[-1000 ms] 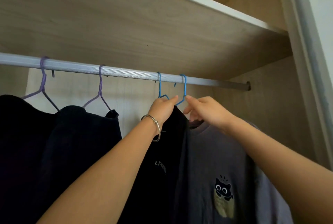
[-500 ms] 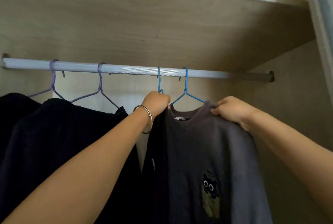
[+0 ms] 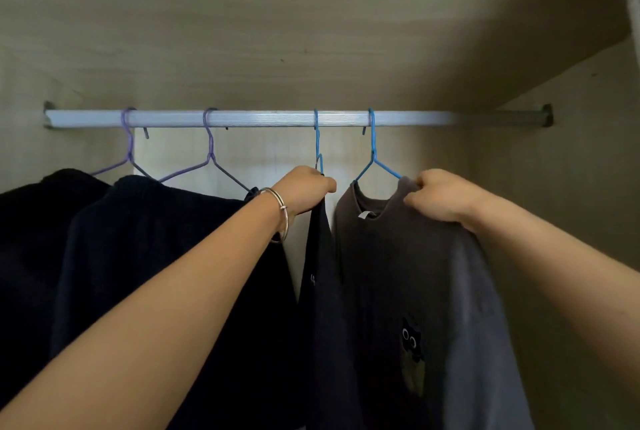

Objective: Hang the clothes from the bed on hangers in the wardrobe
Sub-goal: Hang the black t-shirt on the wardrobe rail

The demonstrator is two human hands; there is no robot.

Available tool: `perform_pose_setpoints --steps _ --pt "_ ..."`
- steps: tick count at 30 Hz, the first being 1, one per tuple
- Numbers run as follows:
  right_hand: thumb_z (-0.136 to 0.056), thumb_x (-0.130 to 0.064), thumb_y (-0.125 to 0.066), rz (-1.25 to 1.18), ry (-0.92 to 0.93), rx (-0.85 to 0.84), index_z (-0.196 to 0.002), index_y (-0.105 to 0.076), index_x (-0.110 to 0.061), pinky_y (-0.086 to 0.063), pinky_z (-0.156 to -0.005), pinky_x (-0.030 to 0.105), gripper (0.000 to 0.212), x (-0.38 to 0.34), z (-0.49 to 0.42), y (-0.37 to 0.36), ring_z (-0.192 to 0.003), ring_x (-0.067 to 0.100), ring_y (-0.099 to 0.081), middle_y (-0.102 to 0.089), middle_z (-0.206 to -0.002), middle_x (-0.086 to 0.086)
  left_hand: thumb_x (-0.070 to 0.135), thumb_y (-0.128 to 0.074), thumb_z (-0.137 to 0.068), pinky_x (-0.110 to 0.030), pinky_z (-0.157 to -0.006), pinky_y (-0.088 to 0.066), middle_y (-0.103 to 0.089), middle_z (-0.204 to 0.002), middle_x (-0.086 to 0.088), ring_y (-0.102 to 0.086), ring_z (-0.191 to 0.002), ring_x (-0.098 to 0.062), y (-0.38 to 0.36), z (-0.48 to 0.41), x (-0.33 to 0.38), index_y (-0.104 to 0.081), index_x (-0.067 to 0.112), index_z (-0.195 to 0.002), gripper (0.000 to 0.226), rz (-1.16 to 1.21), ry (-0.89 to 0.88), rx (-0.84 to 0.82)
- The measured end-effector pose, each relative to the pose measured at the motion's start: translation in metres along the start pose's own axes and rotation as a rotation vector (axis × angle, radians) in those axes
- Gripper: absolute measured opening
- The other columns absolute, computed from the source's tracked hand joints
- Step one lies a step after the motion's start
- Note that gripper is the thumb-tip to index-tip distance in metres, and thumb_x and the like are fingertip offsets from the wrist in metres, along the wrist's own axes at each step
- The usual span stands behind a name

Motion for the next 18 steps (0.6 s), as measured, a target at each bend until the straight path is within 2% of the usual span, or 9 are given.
perform_pose_setpoints --steps 3,6,8,10,12,14,15,17,18 --pt "-0.090 -0.017 -0.044 0.003 0.020 -0.017 -0.106 -0.061 0.001 -0.036 -0.055 0.024 0.029 -0.010 0.004 0.000 -0.092 0.031 -0.056 -0.060 -0.101 0.020 0.011 -0.050 -0.083 -0.029 -0.074 -0.037 -0.052 -0.087 -0.013 -0.048 -0.080 -0.022 -0.001 0.013 -0.001 -0.061 -0.003 -0.097 0.023 -0.043 -0.020 -0.028" --pt "-0.089 -0.016 -0.045 0.151 0.059 0.046 -0.104 -0.056 -0.005 -0.044 -0.081 0.033 0.022 -0.024 0.009 0.007 -0.109 0.037 -0.054 -0.057 -0.119 0.021 0.019 -0.050 -0.086 -0.030 -0.076 -0.042 -0.059 -0.091 -0.012 -0.054 -0.083 -0.023 0.005 0.029 0.001 -0.061 -0.002 -0.100 0.027 -0.122 -0.064 -0.013" --pt "-0.086 -0.017 -0.045 0.197 0.104 0.134 -0.112 -0.054 -0.010 -0.044 -0.091 0.040 0.028 -0.041 0.013 0.015 -0.115 0.036 -0.051 -0.056 -0.125 0.016 0.026 -0.051 -0.088 -0.035 -0.086 -0.047 -0.066 -0.103 -0.014 -0.060 -0.092 -0.024 0.009 0.041 0.002 -0.062 0.000 -0.107 0.034 -0.180 -0.086 -0.022" --pt "-0.086 -0.016 -0.044 0.080 0.198 0.196 -0.123 -0.053 -0.016 -0.044 -0.095 0.041 0.038 -0.064 0.018 0.019 -0.118 0.034 -0.051 -0.056 -0.128 0.011 0.034 -0.052 -0.088 -0.038 -0.095 -0.046 -0.068 -0.107 -0.012 -0.062 -0.101 -0.023 0.016 0.051 0.005 -0.065 0.007 -0.100 0.033 -0.261 -0.140 -0.026" --pt "-0.087 -0.016 -0.044 -0.064 0.319 0.252 -0.121 -0.057 -0.019 -0.044 -0.092 0.034 0.037 -0.094 0.025 0.025 -0.114 0.029 -0.054 -0.061 -0.122 0.005 0.041 -0.051 -0.088 -0.036 -0.097 -0.047 -0.070 -0.105 -0.005 -0.063 -0.103 -0.022 0.031 0.060 0.008 -0.068 0.012 -0.096 0.034 -0.346 -0.175 0.000" --pt "-0.087 -0.014 -0.046 -0.195 0.400 0.260 -0.113 -0.062 -0.018 -0.040 -0.076 0.021 0.030 -0.121 0.031 0.025 -0.099 0.021 -0.057 -0.065 -0.103 0.000 0.043 -0.047 -0.090 -0.034 -0.095 -0.048 -0.072 -0.102 -0.006 -0.064 -0.100 -0.021 0.060 0.065 0.006 -0.071 0.012 -0.096 0.039 -0.382 -0.178 0.068" --pt "-0.087 -0.014 -0.047 -0.275 0.411 0.243 -0.108 -0.063 -0.018 -0.037 -0.067 0.018 0.026 -0.133 0.033 0.023 -0.088 0.017 -0.056 -0.064 -0.092 -0.003 0.042 -0.047 -0.090 -0.034 -0.095 -0.048 -0.072 -0.101 -0.007 -0.065 -0.099 -0.021 0.079 0.067 0.003 -0.071 0.012 -0.095 0.039 -0.370 -0.174 0.119" --pt "-0.087 -0.016 -0.050 -0.457 0.408 0.194 -0.092 -0.065 -0.021 -0.036 -0.051 0.011 0.017 -0.154 0.035 0.018 -0.072 0.010 -0.053 -0.058 -0.075 -0.011 0.035 -0.052 -0.089 -0.029 -0.089 -0.049 -0.073 -0.099 -0.004 -0.065 -0.095 -0.018 0.129 0.073 -0.005 -0.071 0.013 -0.093 0.029 -0.318 -0.181 0.293" --pt "-0.087 -0.017 -0.051 -0.562 0.399 0.148 -0.083 -0.064 -0.020 -0.039 -0.052 0.009 0.014 -0.165 0.036 0.014 -0.067 0.008 -0.052 -0.057 -0.070 -0.012 0.030 -0.054 -0.088 -0.022 -0.081 -0.049 -0.072 -0.096 -0.001 -0.064 -0.090 -0.013 0.157 0.078 -0.010 -0.070 0.015 -0.089 0.022 -0.289 -0.203 0.403"
Point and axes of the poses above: each hand's wrist, its own z-axis away from the middle knuckle, its own y-axis out of the back of the hand, x = y × z, the point moved 8 cm from there along -z, towards the middle knuckle
